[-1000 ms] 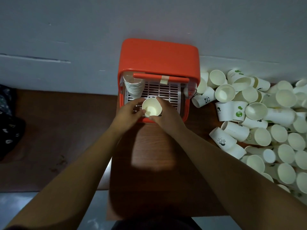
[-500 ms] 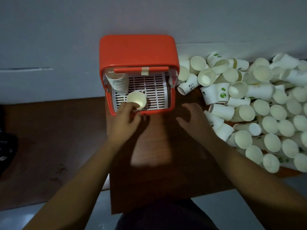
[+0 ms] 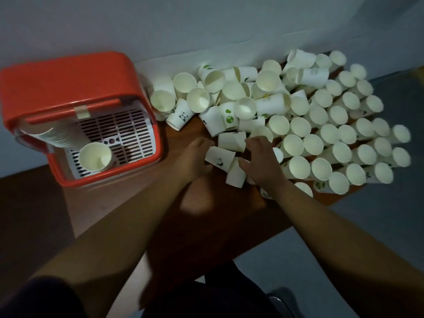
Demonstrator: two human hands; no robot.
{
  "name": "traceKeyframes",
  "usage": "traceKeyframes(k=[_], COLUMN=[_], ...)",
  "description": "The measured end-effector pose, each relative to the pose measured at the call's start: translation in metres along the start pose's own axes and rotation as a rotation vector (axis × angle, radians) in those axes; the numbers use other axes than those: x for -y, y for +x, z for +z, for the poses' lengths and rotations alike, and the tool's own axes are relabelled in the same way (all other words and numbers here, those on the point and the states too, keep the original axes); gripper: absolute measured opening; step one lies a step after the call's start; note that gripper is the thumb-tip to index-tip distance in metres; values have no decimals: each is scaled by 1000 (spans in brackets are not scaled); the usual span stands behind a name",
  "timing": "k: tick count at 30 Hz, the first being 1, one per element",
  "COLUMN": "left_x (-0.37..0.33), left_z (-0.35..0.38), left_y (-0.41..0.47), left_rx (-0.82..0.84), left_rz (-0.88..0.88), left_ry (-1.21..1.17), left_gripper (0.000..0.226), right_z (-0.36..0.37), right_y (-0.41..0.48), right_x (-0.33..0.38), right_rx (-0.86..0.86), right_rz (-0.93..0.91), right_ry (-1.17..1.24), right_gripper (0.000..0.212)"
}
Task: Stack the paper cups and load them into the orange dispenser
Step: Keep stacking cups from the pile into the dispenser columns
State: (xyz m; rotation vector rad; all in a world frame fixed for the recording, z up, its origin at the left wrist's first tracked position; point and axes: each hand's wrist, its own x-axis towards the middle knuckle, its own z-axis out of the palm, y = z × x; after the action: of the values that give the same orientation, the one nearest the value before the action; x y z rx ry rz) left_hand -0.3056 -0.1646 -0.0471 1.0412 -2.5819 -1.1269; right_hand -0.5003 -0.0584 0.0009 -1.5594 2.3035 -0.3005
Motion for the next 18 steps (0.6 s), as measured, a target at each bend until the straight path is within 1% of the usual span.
traceKeyframes(k=[2, 3, 6, 7, 9, 12, 15, 18], left_x=[-4, -5, 0, 1, 6, 11, 8, 11], left_z=[12, 18, 35, 39, 47, 53, 42, 28], left_y=[12, 16, 23, 24, 25, 27, 24, 9], left_rx=[50, 62, 94, 99, 94, 62, 31, -48], left_rz=[62, 95, 121, 119, 110, 113, 56, -94], left_ry=[64, 91, 174, 205, 250, 278, 251, 176], left_gripper=[71, 73, 73, 72, 73, 73, 66, 70], right_z=[-4, -5, -4, -3, -1, 2, 0, -16], right_y=[9, 15, 33, 38, 48, 54, 52, 48], right_x=[-8, -14, -33, -37, -45, -50, -52, -51], right_rx=[-125, -148, -78, -51, -10, 13, -4, -64], right_rz=[3, 10, 56, 71, 83, 38, -23, -75], right_ry=[-17, -49, -115, -125, -151, -192, -211, -210], right_gripper=[56, 58, 62, 59, 45, 26, 14, 12])
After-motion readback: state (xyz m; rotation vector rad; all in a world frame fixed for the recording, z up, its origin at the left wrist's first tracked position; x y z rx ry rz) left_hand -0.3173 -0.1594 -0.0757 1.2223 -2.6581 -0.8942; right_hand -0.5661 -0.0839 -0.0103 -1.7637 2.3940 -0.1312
